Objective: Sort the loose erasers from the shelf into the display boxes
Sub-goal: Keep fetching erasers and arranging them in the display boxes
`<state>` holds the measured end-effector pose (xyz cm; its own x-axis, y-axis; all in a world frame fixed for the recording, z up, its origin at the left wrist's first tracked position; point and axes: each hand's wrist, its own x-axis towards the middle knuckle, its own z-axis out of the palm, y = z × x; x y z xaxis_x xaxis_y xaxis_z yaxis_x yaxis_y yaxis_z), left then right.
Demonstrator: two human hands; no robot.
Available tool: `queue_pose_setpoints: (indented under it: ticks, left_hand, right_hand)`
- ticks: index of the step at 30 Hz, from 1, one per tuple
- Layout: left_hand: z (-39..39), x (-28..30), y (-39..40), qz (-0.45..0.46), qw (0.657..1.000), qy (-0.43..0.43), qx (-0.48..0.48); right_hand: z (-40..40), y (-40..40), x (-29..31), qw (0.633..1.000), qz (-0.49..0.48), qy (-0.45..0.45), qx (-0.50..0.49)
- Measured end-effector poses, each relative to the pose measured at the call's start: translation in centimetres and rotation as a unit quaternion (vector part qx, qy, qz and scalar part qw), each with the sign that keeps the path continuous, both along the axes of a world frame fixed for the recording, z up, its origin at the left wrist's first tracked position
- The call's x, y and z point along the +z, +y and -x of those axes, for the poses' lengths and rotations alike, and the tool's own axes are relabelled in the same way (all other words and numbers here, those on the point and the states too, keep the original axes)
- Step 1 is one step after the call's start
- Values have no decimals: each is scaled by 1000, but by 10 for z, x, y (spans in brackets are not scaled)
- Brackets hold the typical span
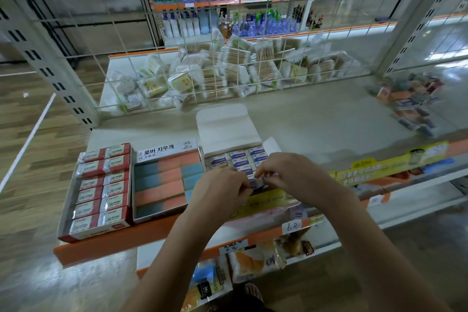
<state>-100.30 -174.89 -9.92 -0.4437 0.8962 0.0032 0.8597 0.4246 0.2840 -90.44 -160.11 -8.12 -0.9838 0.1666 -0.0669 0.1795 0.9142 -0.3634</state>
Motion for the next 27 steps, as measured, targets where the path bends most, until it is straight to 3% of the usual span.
queue_pose_setpoints:
  ticks: [13, 27]
  left_hand:
    - [1, 0, -3, 32, 999, 7, -1]
    - [-1, 3, -3, 42, 999, -3, 21]
  right_hand:
    - [12, -14, 6, 997, -65, -34, -31]
    - [25, -38, 13, 973, -131, -135, -131]
